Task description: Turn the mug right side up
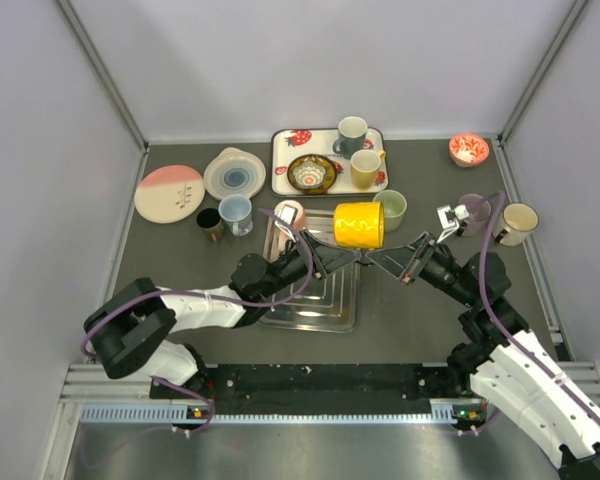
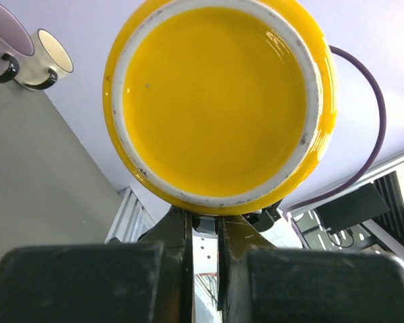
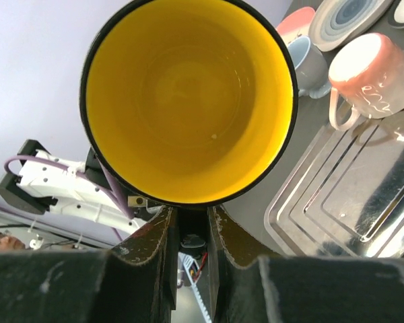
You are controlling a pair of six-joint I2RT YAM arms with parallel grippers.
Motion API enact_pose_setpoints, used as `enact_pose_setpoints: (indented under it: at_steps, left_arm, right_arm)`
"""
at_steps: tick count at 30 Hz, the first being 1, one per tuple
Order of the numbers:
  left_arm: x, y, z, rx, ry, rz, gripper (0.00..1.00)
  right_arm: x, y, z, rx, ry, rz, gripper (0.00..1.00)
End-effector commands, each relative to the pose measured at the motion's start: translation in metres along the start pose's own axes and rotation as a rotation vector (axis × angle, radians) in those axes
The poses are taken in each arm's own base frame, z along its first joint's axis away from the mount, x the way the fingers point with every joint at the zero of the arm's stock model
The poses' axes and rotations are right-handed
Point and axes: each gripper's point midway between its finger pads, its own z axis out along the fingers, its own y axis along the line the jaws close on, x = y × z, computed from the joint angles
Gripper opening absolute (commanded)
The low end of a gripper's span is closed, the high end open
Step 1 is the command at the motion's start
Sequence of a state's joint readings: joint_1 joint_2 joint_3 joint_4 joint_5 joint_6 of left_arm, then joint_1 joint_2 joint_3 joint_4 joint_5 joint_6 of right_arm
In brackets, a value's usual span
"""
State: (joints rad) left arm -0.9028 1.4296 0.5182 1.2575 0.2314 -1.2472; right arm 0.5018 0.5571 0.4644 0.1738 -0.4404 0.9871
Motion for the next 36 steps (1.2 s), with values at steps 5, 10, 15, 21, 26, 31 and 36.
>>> enact_pose_setpoints:
  at_steps: [5, 10, 15, 21, 26, 31, 36]
  left_arm:
    - [-0.029, -0.095, 0.006, 0.366, -0.078, 0.091, 0.0]
    - [-0.015, -0.081, 0.013, 0.254, 0.024, 0.2, 0.0]
    - [-0.014, -0.06, 0.005, 0.109, 0.047, 0.318, 0.0]
    - [-0.027, -0.044, -0.006, -0.042, 0.017, 0.45, 0.0]
    - [-0.041, -0.025, -0.019, -0.186, -0.015, 0.55, 0.0]
    - [-0.068, -0.012, -0.031, -0.363, -0.07, 0.663, 0.0]
    - [-0.089, 0.041, -0.053, -0.719, -0.023, 0.759, 0.0]
  right_arm:
    - [0.026, 0.018, -0.01, -0.09, 0.133, -0.033, 0.0]
    - [0.021, 0.018, -0.014, -0.046, 0.135, -0.084, 0.0]
    - [0.018, 0.022, -0.015, -0.031, 0.144, -0.106, 0.13]
    - [0.016, 0.026, -0.013, -0.032, 0.162, -0.119, 0.4]
    - [0.011, 0.031, -0.013, -0.025, 0.162, -0.14, 0.5]
    - [0.012, 0.022, -0.016, 0.037, 0.184, -0.168, 0.53]
    - [0.007, -0.006, -0.029, 0.205, 0.168, -0.233, 0.53]
